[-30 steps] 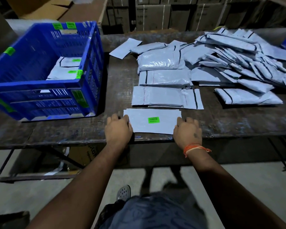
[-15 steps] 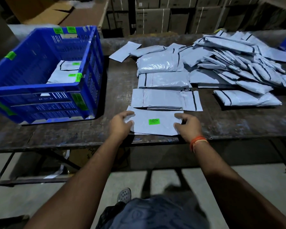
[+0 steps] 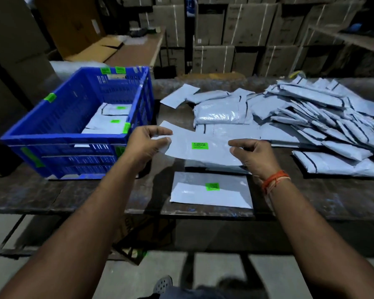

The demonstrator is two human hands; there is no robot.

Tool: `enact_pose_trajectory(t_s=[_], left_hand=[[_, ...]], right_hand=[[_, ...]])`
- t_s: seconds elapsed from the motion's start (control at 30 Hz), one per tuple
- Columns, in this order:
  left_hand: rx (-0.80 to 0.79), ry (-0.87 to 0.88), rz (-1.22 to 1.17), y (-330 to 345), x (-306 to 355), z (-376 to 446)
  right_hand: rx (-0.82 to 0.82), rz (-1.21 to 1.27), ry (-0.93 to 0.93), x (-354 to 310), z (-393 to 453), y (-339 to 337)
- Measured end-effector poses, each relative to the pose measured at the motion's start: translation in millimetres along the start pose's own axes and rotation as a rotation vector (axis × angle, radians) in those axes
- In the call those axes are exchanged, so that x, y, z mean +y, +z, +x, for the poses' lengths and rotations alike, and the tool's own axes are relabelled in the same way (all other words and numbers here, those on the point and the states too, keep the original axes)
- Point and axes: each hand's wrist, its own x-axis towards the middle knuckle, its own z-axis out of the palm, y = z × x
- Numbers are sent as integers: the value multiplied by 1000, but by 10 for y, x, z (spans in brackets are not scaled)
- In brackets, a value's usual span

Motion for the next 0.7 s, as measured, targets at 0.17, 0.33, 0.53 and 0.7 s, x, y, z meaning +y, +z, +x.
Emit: enact_pose_trajectory(t_s=[0.17, 0.33, 0.53, 0.7], left_hand=[[60, 51, 1, -642, 488, 96], [125, 40, 75, -1448, 561, 274], [138, -1, 359, -2550, 294, 656], [-62, -13, 702, -3256, -69, 1079]], right_hand=[[-79, -15, -94, -576, 273, 366], [-146, -131, -268, -1097, 493, 1011], [-240, -414, -375, -1661, 707, 2250], [-311, -681, -340, -1770, 808, 3182]])
